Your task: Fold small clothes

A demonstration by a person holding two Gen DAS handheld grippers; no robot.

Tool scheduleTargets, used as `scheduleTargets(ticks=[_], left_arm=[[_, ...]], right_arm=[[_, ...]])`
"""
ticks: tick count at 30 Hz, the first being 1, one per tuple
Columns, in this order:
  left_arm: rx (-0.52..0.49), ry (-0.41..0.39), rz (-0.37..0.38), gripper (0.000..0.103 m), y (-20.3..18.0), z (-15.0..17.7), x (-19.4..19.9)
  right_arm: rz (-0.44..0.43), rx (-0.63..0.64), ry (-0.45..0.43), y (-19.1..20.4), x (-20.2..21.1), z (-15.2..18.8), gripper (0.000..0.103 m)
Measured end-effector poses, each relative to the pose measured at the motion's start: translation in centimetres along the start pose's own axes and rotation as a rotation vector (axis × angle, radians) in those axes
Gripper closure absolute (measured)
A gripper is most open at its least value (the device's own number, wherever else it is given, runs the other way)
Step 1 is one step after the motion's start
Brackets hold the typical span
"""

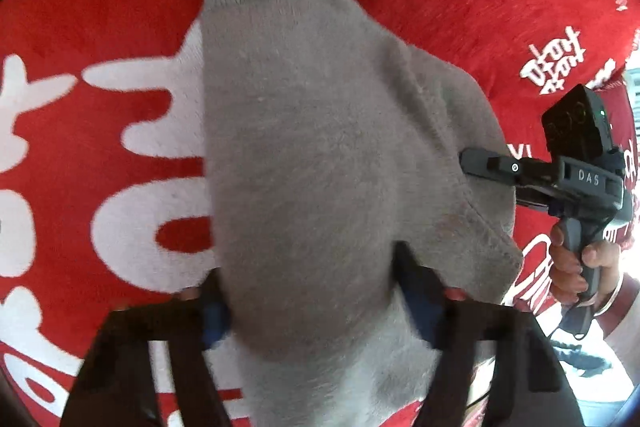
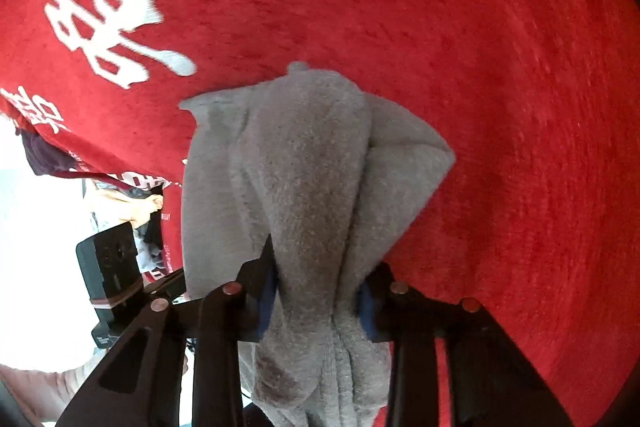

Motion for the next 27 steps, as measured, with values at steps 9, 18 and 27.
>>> scheduleTargets(ticks=[9, 18, 27], left_arm=[[-0.039, -0.046, 0.089, 0.053, 0.0, 1.5, 4.7], [-0.057, -0.040, 0.101, 0.053, 5.7, 3.8, 9.6], [-0.028, -0.049, 0.002, 0.052, 14.9, 5.8, 10.5]], right_arm=[[-0.065, 0.038, -0.054, 5.5, 2.1, 1.4, 0.069], [-0.111, 0.052, -0.029, 12.3, 0.5, 5.2, 0.069], [-0.084, 0.059, 0.039, 15.7, -6.4, 8.6, 0.069]])
Point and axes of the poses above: each gripper's, at about its wrist camera, not at the fingertips, and x roughly against the way its jaws point, y to its left, z to its underside, the point moved 3 cm from there along -x, roughly the way its jaws point, and after that the axes turned 15 degrees about x, right-handed, at the moved point
